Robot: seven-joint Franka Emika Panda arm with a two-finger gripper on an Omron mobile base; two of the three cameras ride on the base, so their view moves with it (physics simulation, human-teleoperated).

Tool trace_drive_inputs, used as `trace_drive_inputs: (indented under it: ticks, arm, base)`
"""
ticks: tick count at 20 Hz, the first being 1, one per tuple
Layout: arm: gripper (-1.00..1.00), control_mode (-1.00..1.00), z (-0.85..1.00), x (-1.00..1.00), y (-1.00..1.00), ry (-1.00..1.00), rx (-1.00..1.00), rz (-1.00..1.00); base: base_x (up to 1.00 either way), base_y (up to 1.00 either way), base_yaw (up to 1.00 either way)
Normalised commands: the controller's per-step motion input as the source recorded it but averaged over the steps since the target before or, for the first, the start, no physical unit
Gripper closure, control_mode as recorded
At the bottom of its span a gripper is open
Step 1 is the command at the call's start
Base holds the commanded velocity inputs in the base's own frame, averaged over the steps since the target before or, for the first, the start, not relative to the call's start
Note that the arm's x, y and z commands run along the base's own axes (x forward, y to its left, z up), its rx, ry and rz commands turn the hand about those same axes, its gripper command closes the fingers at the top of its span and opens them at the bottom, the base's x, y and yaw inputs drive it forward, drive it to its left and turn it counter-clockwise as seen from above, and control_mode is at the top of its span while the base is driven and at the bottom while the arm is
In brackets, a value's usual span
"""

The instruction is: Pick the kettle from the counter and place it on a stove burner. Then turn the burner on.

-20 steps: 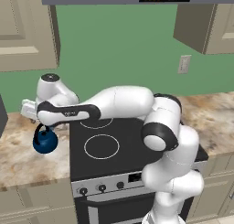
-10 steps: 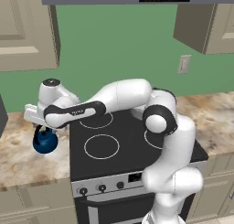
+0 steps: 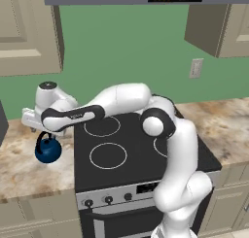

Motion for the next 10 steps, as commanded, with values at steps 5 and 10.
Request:
trace_drive_inputs:
  ticks: [5, 10]
  arm:
    - [-1.0, -1.0, -0.32, 0.16, 0.07, 0.07, 0.0, 0.0]
    - [-1.0, -1.0, -0.26, 0.22, 0.0, 0.01, -0.02, 0.0]
  base:
    - [0.0, 0.0, 0.0]
    - [0.0, 0.0, 0.0]
